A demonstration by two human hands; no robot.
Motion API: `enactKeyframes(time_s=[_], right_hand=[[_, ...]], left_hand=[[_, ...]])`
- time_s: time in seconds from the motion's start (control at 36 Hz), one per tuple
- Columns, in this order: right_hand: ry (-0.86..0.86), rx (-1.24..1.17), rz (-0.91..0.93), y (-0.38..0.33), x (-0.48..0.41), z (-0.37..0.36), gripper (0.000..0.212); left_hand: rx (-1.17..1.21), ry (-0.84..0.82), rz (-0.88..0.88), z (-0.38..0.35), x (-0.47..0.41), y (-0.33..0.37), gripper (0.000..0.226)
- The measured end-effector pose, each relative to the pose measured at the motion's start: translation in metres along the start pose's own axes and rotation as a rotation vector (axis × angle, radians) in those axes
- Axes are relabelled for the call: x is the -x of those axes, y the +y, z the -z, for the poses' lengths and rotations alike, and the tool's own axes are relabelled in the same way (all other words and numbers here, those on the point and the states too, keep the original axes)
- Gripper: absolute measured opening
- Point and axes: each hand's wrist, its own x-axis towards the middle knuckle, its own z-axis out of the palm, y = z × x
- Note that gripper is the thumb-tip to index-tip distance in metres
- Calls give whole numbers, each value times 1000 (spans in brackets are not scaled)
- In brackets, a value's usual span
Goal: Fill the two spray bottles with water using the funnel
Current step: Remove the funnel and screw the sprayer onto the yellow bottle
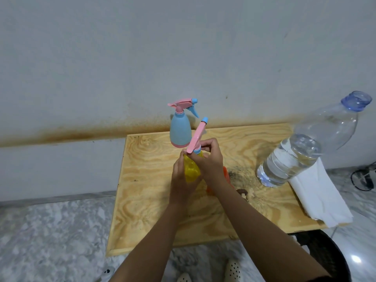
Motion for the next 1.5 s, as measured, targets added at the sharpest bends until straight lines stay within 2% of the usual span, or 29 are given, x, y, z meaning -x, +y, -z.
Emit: enactKeyframes(time_s=[0.14,0.25,0.44,0.53,0.61,0.81,0.97,1.11,1.19,1.31,1.36,1.44,1.5], right_hand=[[-37,-136,-16,-4,-4,5,25],[-33,-229,48,-26,-6,11,11],[-12,-273,137,-79,-18,20,29],[-116,-237,189,-96,-19,27,25],[-181,-307,174,-115,-18,33,23],[-133,-333,256,-147,-19,46,17],[-94,-342,343,-164,-15,48,30],[-239,-315,348,-180,-10,53,17],[-195,-284,365,-186,-11,53,18],[-110,-240,413,-191,-12,49,30],[-141,-216,404,-193,-9,47,35],[-250,-204,336,-193,-7,46,24],[-226,-199,332,-192,-7,46,21]], left_hand=[[-19,-43,-66,6,-7,3,91],[172,-111,35,19,-18,28,96],[206,-228,-56,45,-41,67,103],[225,-269,-91,53,-48,82,104],[250,-285,-128,62,-54,100,100],[305,-339,-127,86,-54,141,97],[317,-323,-156,95,-50,156,94],[330,-315,-197,104,-49,165,91],[342,-308,-197,108,-47,169,89],[320,-322,-220,111,-46,173,89],[325,-324,-220,113,-46,174,89],[369,-307,-196,115,-46,176,87],[379,-300,-189,116,-46,177,87]])
